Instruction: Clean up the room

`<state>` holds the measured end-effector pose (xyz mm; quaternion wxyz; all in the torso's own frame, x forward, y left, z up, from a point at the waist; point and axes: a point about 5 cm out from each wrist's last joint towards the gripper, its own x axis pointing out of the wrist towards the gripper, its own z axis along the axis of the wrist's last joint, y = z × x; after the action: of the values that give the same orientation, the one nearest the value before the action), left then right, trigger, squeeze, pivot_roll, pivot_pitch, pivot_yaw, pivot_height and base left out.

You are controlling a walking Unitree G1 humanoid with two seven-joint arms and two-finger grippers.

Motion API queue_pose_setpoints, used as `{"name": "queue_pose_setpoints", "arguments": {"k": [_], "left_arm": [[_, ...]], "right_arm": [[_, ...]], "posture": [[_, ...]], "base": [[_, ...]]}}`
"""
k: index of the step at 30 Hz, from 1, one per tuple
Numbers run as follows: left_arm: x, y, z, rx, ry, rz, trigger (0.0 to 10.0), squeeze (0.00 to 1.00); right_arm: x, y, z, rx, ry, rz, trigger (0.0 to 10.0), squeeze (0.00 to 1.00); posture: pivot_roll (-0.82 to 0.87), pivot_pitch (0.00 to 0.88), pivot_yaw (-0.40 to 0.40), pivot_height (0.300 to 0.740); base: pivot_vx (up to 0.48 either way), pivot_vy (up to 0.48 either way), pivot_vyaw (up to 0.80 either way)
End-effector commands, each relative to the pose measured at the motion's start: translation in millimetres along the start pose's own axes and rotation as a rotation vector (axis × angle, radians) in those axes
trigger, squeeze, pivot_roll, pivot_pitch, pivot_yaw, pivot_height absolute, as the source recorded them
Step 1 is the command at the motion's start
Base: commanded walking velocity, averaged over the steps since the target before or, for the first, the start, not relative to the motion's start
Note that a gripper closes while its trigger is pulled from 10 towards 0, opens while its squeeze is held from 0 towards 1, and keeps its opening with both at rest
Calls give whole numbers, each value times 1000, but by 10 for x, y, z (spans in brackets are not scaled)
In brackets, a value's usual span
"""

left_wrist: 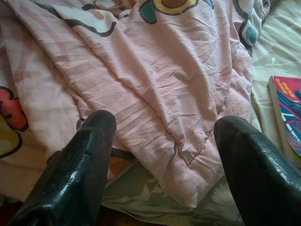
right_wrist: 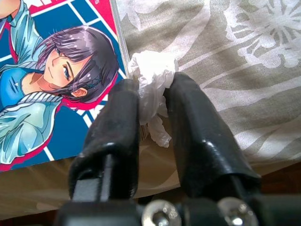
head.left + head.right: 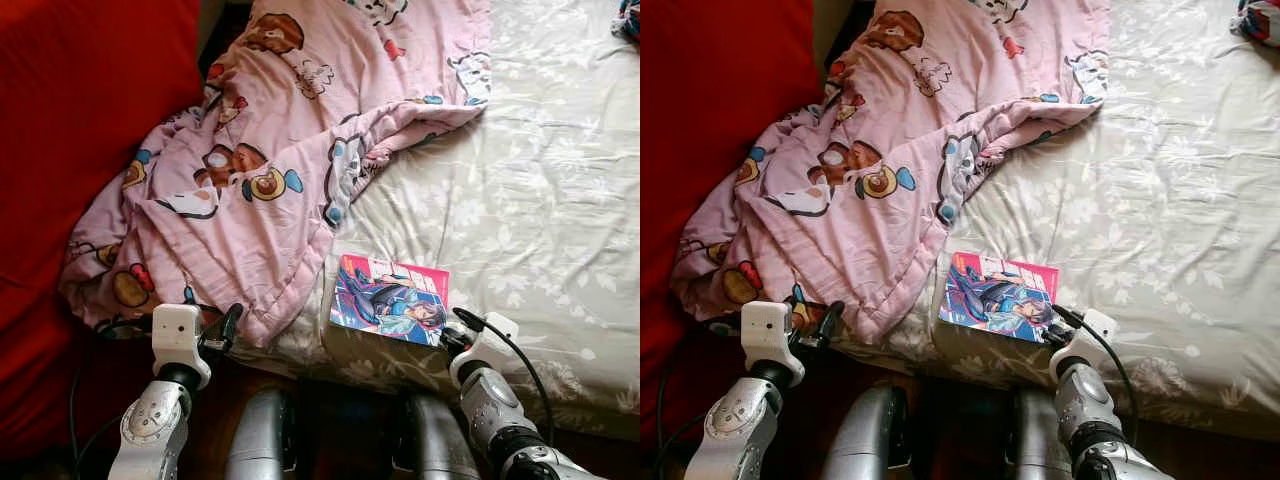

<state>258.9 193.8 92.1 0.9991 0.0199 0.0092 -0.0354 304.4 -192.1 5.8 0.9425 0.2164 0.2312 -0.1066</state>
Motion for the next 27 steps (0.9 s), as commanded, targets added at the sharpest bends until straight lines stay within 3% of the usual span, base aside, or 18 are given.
{"name": "queue_pose_setpoints", "arguments": {"k": [1, 12, 22, 27], "left_arm": [[-67, 47, -45, 19, 29, 6, 10000, 0], [-72, 56, -87, 22, 42, 12, 10000, 0], [-98, 76, -304, -2, 94, 68, 10000, 0], [-57, 117, -376, -27, 108, 104, 10000, 0]], "right_arm": [[-47, -74, -172, 14, 57, -30, 0, 0], [-53, -87, -172, 4, 44, -38, 0, 0], [-82, -194, -43, 52, -96, -54, 0, 0], [-104, -227, 5, 17, -144, -28, 0, 0]], "posture": [[144, 347, 85, 647], [139, 337, 81, 647], [92, 276, 50, 647], [55, 217, 29, 647]], "base": [[0, 0, 0], [0, 0, 0], [0, 0, 0], [0, 0, 0]]}}
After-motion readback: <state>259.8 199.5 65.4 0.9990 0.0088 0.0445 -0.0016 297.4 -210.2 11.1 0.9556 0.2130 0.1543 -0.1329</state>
